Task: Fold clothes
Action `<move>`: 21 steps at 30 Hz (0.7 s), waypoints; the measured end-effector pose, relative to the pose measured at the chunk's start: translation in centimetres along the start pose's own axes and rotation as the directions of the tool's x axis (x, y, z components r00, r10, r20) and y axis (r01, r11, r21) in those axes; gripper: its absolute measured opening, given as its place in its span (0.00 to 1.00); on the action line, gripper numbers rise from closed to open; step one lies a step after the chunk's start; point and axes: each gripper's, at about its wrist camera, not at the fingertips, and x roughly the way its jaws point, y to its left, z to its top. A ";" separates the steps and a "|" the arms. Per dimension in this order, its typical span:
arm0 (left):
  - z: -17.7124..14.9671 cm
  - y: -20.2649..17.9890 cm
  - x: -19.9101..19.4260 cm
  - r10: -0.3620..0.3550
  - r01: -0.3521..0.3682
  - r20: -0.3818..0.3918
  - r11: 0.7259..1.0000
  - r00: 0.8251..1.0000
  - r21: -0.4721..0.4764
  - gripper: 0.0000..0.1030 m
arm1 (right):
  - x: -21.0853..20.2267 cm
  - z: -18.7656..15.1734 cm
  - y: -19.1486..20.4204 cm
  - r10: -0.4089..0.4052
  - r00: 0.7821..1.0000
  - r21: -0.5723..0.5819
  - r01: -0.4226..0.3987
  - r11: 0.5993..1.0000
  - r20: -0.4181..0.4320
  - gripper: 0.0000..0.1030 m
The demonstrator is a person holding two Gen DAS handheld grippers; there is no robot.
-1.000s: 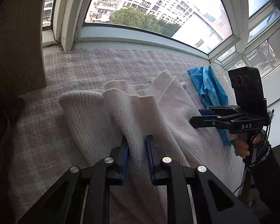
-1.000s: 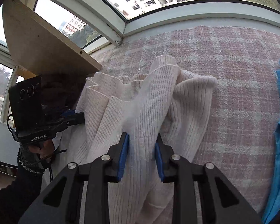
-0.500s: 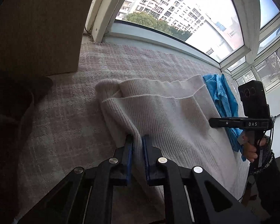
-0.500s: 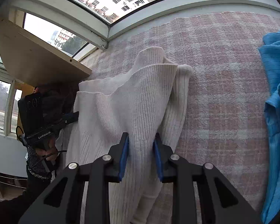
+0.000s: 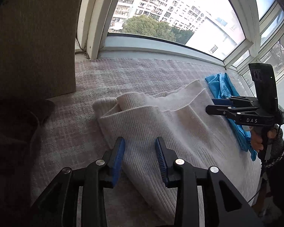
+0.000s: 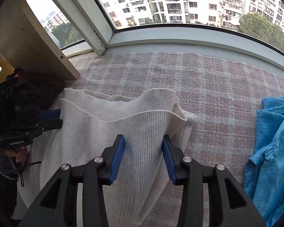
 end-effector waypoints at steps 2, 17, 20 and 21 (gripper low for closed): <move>0.4 0.2 0.4 -0.023 0.023 -0.004 1.000 1.000 -0.002 0.29 | 0.1 0.3 -0.8 0.047 0.999 0.041 -0.046 0.998 -0.017 0.20; 0.9 1.2 -1.5 0.097 -0.097 0.057 0.995 0.994 0.012 0.47 | -3.5 -1.3 -2.8 -0.077 0.995 0.042 0.075 0.996 0.056 0.57; 1.6 1.5 -0.6 0.140 -0.141 0.028 0.990 0.990 0.016 0.51 | -1.9 -0.4 -3.3 -0.073 0.997 0.049 0.072 0.996 0.017 0.60; 1.8 1.6 -0.2 0.152 -0.152 0.018 0.988 0.988 0.016 0.52 | -1.1 0.0 -3.5 -0.055 0.998 0.063 0.055 0.997 0.001 0.60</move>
